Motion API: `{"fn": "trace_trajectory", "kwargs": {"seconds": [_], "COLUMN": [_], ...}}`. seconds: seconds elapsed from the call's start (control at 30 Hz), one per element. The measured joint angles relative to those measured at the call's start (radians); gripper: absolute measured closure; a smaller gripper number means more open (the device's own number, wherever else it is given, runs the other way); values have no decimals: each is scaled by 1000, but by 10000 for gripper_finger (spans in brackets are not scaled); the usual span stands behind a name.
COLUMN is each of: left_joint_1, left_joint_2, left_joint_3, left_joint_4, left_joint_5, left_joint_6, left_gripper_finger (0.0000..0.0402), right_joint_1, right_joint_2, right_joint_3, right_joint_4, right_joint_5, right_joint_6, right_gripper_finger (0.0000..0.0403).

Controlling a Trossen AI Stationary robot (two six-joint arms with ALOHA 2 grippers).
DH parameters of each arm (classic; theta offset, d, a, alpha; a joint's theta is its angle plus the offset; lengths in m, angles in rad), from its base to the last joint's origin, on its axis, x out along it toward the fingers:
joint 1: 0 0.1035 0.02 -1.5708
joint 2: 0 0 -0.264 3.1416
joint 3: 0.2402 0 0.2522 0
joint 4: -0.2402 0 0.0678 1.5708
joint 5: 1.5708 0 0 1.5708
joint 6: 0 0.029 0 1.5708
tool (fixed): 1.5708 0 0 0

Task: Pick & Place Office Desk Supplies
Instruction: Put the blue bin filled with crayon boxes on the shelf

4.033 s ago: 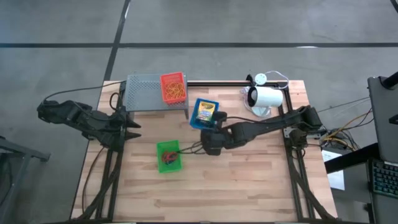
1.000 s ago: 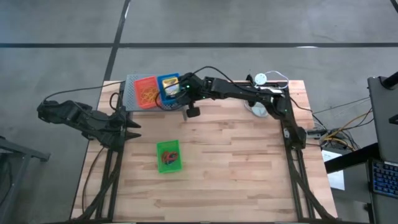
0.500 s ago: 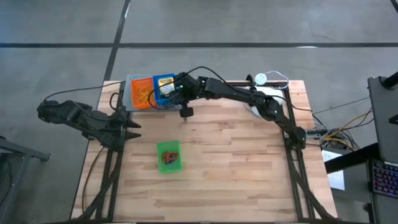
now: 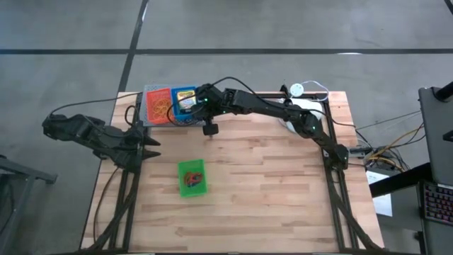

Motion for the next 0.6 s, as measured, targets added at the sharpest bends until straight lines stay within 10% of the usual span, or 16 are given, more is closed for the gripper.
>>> {"fn": "trace_trajectory", "kwargs": {"seconds": [0.6], "left_joint_1": [0], "left_joint_2": [0], "left_joint_3": [0], "left_joint_4": [0], "left_joint_5": [0], "left_joint_6": [0], "left_gripper_finger": [201], "right_joint_1": [4], "right_joint_2": [0], "right_joint_3": [0], "right_joint_4": [-2], "right_joint_5": [-1], "right_joint_6": [0], "right_gripper_finger": [380]}}
